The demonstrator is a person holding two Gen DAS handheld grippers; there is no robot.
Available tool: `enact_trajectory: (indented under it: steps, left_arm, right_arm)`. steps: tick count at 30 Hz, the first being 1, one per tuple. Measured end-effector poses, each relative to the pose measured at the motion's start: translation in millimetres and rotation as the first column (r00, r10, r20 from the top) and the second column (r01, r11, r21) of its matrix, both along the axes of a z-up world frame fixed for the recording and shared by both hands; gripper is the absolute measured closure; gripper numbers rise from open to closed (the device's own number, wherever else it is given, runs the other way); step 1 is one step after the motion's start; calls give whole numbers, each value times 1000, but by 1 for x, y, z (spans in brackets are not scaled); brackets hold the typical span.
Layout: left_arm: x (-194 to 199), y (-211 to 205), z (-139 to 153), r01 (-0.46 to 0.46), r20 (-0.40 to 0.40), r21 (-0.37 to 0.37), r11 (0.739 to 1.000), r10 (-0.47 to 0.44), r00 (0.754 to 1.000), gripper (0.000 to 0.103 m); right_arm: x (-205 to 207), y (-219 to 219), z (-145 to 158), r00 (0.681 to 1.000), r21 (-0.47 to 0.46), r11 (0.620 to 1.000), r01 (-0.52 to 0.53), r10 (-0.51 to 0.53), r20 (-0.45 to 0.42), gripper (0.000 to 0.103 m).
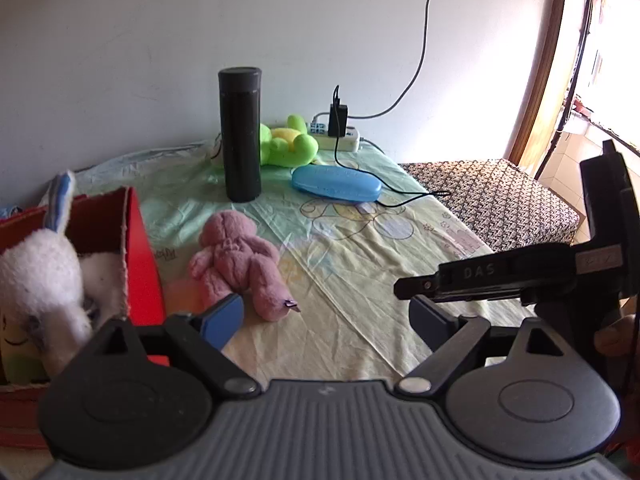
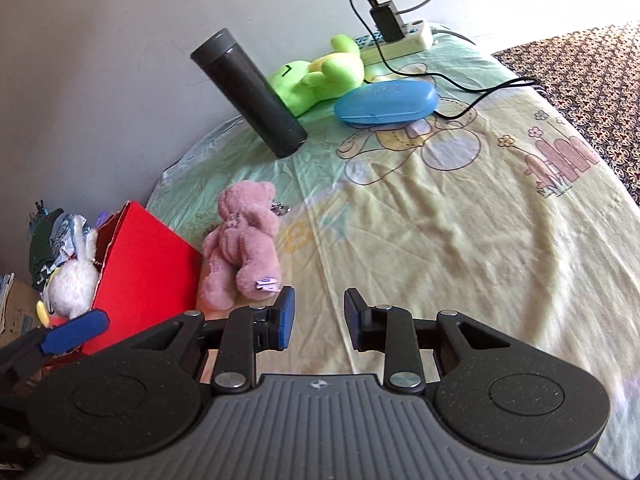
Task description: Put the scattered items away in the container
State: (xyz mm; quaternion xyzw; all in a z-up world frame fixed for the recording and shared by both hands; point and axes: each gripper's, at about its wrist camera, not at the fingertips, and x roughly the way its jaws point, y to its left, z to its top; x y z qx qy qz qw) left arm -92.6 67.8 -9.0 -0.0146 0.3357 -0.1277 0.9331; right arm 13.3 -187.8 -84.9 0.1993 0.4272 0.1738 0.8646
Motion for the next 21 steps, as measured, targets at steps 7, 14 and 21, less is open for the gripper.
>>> enact_trajectory:
  steps: [7, 14, 21]
  left_arm:
    - [33, -8, -31, -119, -10, 59, 991, 120, 993, 10]
    - [53, -4, -49, -224, -29, 99, 969, 228, 973, 7]
    - [65, -1, -69, -248, -89, 98, 964, 257, 962, 7]
  right_arm:
    - [35, -7, -11, 994, 81, 995, -66, 73, -81, 72]
    - [64, 24, -7, 975, 125, 973, -193, 204, -83, 58]
    - [92, 59, -14, 943, 105, 946, -308, 318, -96, 54]
